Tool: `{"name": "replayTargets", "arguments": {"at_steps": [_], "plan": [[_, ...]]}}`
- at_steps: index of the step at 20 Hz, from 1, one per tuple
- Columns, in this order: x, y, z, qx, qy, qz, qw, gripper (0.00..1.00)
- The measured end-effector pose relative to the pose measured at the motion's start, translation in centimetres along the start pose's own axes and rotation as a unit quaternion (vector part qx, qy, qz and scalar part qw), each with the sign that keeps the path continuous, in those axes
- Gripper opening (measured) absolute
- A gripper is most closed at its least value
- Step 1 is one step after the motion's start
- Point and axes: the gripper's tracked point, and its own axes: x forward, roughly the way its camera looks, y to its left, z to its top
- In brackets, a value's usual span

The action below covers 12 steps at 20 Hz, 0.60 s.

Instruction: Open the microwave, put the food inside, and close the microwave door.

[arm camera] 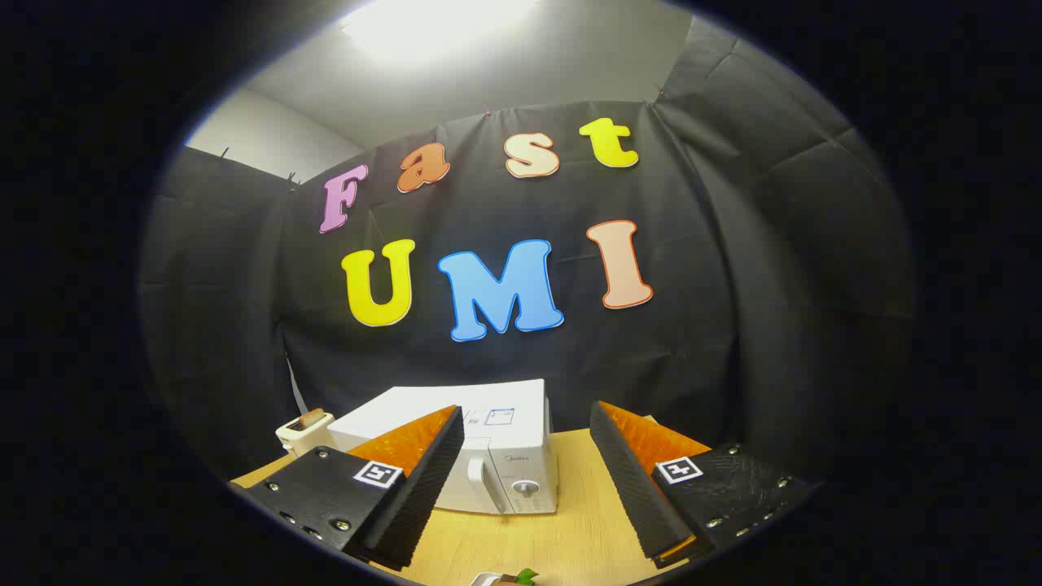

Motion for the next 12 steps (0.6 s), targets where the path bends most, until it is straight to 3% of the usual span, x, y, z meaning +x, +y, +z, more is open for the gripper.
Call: {"name": "replayTargets", "arguments": {"at_steps": [6, 12], "plan": [[-3.9, 3.4, -1.2, 0.003, -0.008, 0.01, 1.0, 0.98], [-4.8, 4.9, -1.2, -0.01, -0.012, 0.015, 1.0, 0.98]]}}
